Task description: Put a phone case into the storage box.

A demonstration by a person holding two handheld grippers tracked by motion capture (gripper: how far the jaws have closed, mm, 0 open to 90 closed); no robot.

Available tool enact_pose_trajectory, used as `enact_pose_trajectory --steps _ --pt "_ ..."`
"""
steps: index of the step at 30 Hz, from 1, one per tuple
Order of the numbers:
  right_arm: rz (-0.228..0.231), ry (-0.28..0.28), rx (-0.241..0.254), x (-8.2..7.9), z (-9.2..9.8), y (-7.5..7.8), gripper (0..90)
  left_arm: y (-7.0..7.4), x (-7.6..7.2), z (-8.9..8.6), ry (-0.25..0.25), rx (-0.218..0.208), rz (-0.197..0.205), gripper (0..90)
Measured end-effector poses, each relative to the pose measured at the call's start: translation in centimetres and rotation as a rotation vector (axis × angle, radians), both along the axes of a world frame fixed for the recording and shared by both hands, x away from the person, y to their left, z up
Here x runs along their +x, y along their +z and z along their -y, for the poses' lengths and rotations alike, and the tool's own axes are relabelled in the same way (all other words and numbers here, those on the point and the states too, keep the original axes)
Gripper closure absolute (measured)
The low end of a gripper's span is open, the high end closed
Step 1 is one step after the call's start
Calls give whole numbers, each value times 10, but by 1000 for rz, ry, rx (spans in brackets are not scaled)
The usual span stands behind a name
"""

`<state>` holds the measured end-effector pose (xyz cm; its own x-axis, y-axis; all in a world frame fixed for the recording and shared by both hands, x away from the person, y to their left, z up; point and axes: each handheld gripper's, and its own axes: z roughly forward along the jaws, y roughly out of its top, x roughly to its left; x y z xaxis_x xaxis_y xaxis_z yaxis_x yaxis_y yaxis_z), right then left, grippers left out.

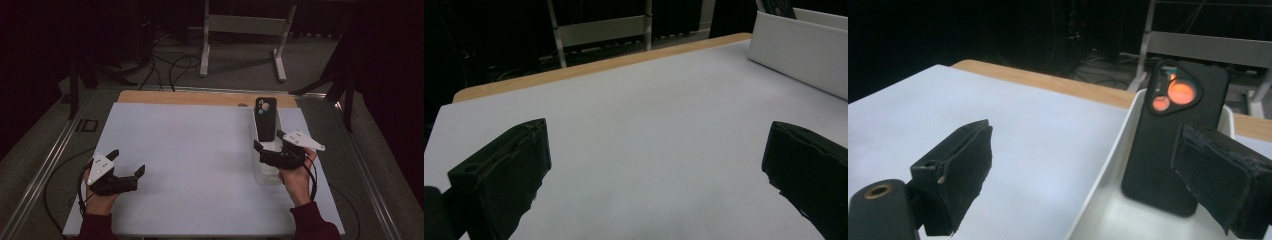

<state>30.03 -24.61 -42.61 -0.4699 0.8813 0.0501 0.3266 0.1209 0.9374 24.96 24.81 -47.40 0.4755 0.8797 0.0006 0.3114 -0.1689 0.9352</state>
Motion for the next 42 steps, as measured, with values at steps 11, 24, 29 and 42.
enact_pose_trajectory --steps 11,24,29,42 --pt "64 27 32 -31 7 -19 88 1 -1 0 -9 5 11 0" --pt "105 36 53 -47 14 -34 91 2 -4 -2 -21 -6 37 0" --pt "102 55 70 -51 16 -38 92 1 -4 -2 -20 -2 35 0" --pt "102 49 77 -53 19 -39 93 0 -5 4 -35 14 34 0"
